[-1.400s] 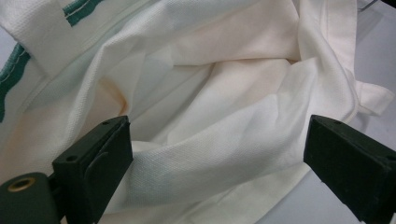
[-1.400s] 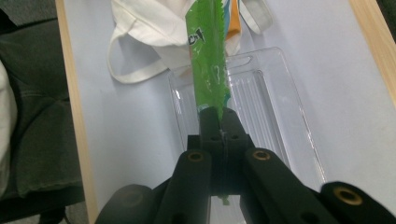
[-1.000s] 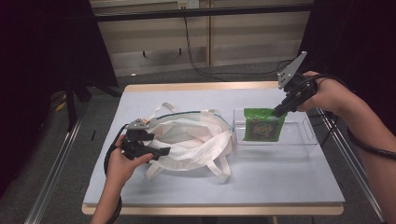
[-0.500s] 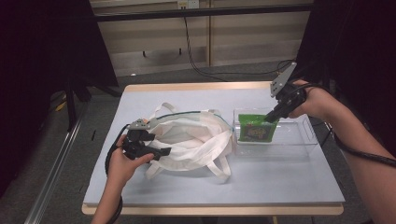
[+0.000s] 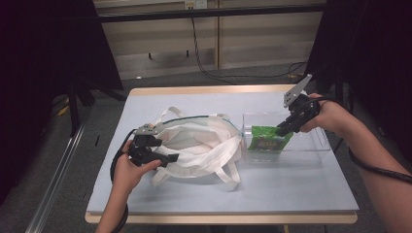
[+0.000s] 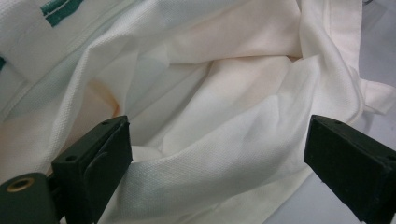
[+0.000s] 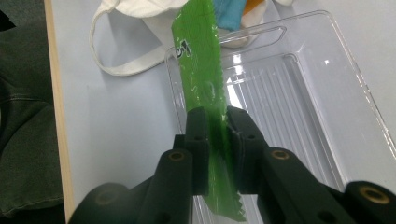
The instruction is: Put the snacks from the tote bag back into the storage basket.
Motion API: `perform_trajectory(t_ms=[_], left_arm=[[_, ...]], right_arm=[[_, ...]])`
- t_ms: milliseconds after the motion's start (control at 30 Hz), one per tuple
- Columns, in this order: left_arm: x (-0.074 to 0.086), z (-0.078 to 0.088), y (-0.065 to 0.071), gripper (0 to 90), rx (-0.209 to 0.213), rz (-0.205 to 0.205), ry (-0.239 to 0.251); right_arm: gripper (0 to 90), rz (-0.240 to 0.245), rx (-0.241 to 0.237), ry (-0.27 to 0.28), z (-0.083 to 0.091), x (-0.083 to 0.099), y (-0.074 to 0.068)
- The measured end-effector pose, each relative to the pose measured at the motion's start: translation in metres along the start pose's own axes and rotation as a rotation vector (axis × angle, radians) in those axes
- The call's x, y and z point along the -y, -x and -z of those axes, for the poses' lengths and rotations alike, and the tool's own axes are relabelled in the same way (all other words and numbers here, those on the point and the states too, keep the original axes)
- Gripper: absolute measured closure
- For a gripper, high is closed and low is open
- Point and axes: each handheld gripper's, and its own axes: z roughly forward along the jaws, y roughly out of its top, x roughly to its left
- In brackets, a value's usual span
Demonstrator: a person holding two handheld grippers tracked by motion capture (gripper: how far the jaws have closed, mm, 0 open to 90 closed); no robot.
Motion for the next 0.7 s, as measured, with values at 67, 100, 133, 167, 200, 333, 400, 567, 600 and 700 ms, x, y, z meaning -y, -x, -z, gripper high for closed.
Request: perform_trajectory(t_ms=[67,100,133,167,200,333,400,567,600,700], left_arm=[[0.0,0.0,0.0,7.8,-0.001,0.0,0.003],[0.0,0.0,0.0,7.8,0.001,0.002,0.004],[0.0,0.0,0.0,7.8,0.002,0.004,0.009],[-0.001,0.0,0.0,7.8,0.006,0.003,0.01],[-0.001,0.001,0.0,7.8,0.006,-0.002,0.003],[-0.001,0.0,0.001,7.9,0.008,0.004,0.003],[-0.002,0.0,0.001,7.8,0.006,-0.002,0.001],[-0.003,-0.002,0.001,7.8,0.012,-0.004,0.006],[-0.003,-0.002,0.001,7.8,0.012,-0.004,0.003],[-0.002,-0.002,0.002,7.8,0.012,-0.004,0.005]], right_arm=[[71.0,-0.016,0.006,0.0,-0.001,0.0,-0.001],[67.7,-0.022,0.01,0.001,-0.001,0.0,-0.002],[64.1,-0.024,0.018,0.001,-0.001,0.0,-0.003],[60.4,-0.033,0.028,-0.006,-0.001,-0.001,-0.004],[56.1,-0.039,0.04,-0.01,-0.001,-0.001,-0.005],[42.3,-0.081,0.068,-0.005,-0.001,-0.002,-0.008],[38.4,-0.084,0.082,0.003,-0.001,-0.001,-0.009],[33.3,-0.106,0.091,0.004,0.0,0.003,-0.014],[31.9,-0.114,0.087,0.008,0.0,0.004,-0.015],[29.2,-0.115,0.079,0.02,0.0,0.006,-0.017]])
